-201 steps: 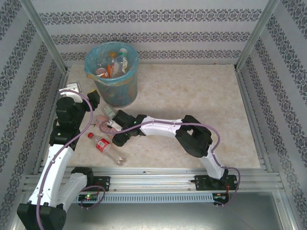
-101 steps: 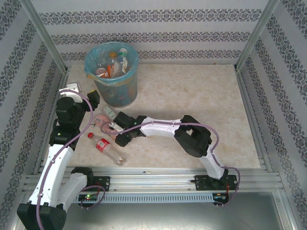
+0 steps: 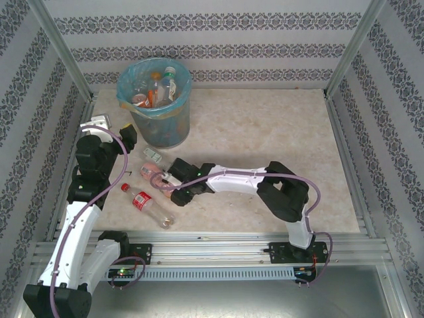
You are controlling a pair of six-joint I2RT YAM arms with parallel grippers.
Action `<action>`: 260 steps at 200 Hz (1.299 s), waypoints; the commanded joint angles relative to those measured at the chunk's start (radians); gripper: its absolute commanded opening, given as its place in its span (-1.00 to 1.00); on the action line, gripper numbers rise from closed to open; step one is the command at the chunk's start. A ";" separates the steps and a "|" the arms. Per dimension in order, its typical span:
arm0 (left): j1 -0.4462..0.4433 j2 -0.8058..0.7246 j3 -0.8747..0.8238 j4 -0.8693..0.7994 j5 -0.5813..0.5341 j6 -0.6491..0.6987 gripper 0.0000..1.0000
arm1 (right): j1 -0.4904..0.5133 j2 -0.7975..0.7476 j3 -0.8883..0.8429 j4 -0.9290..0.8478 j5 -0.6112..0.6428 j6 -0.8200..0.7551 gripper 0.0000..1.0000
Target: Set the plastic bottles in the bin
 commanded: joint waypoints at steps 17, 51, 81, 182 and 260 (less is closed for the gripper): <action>-0.006 -0.011 0.067 -0.001 0.021 0.021 0.53 | 0.014 -0.129 -0.127 0.093 0.006 0.023 -0.50; -0.007 0.023 0.122 -0.015 0.129 -0.004 0.52 | 0.012 -0.244 -0.234 0.143 0.057 0.038 -0.57; -0.007 0.086 0.167 0.004 0.299 -0.005 0.53 | 0.009 -0.361 -0.313 0.161 0.122 0.036 -0.62; -0.123 0.300 0.247 0.228 0.652 -0.195 1.00 | -0.090 -0.826 -0.465 0.166 0.274 0.031 -0.66; -0.263 0.452 0.277 0.439 0.892 -0.343 1.00 | -0.140 -0.952 -0.459 0.201 0.261 0.000 -0.61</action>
